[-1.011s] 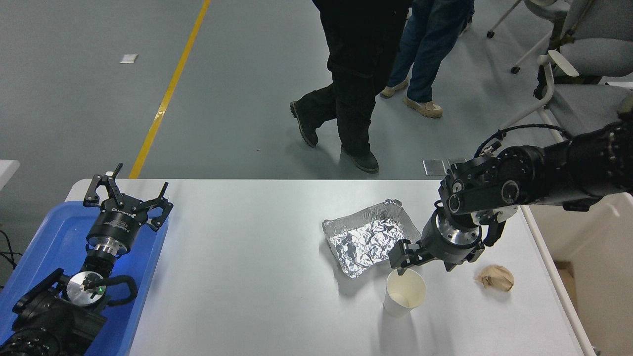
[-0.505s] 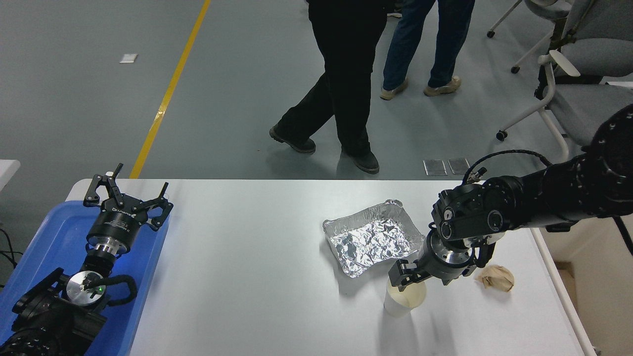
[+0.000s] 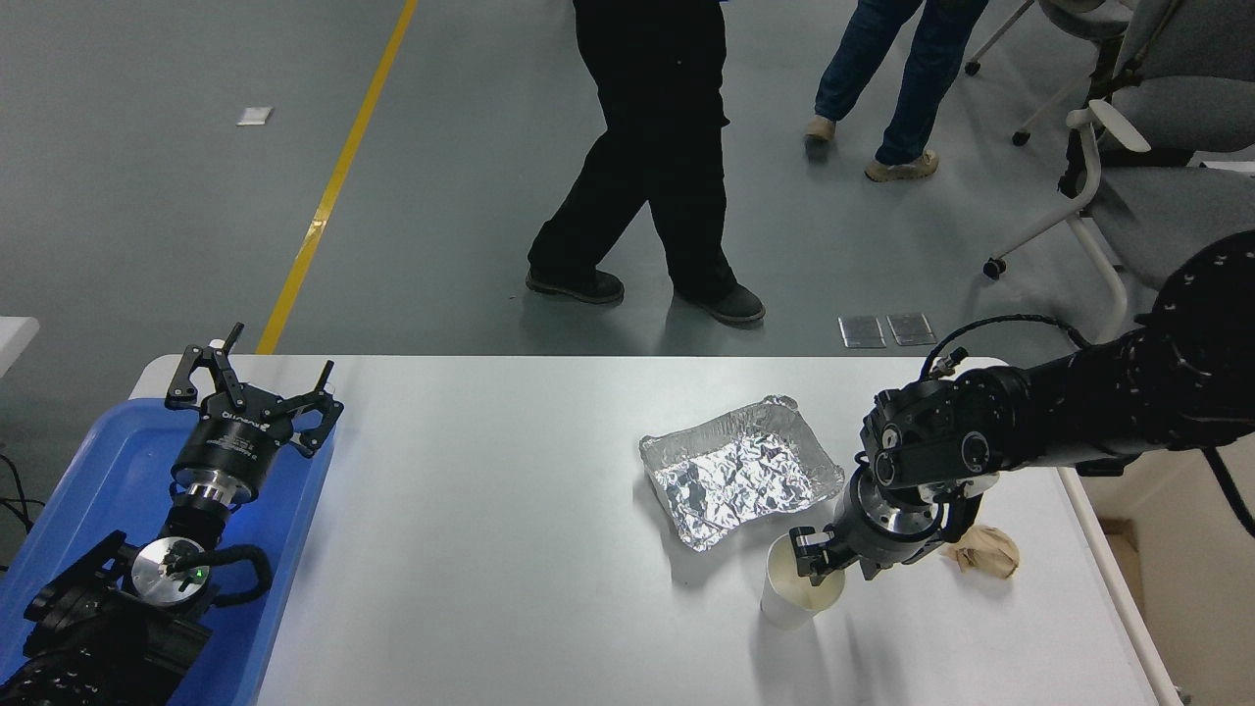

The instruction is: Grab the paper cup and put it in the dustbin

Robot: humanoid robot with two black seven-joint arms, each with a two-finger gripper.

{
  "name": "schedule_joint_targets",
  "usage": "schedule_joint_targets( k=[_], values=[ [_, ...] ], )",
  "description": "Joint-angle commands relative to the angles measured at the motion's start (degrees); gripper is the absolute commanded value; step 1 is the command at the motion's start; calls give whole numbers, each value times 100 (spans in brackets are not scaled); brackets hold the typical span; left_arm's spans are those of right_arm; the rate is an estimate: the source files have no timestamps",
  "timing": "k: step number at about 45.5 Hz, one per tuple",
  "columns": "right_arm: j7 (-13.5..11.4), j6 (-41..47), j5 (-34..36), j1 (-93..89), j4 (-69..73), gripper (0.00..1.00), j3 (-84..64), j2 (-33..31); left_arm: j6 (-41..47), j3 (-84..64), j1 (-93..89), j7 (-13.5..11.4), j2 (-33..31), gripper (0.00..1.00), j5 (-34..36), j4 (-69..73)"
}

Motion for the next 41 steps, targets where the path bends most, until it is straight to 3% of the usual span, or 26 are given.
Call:
schedule_joint_targets(
  k=[1, 27, 33, 41],
  values=[
    [10, 55, 277, 4, -11, 0, 4, -18, 0, 3, -7, 0, 3, 99, 1, 0],
    [54, 134, 478, 232, 120, 0, 83, -149, 0, -5, -7, 8, 3, 99, 1, 0],
    [72, 687, 979, 812, 419, 0, 83, -536, 0, 3, -7, 8, 3, 99, 1, 0],
    [72, 1513, 1059, 1559, 718, 0, 83, -1019, 0, -5, -7, 17, 3, 99, 1, 0]
  ],
)
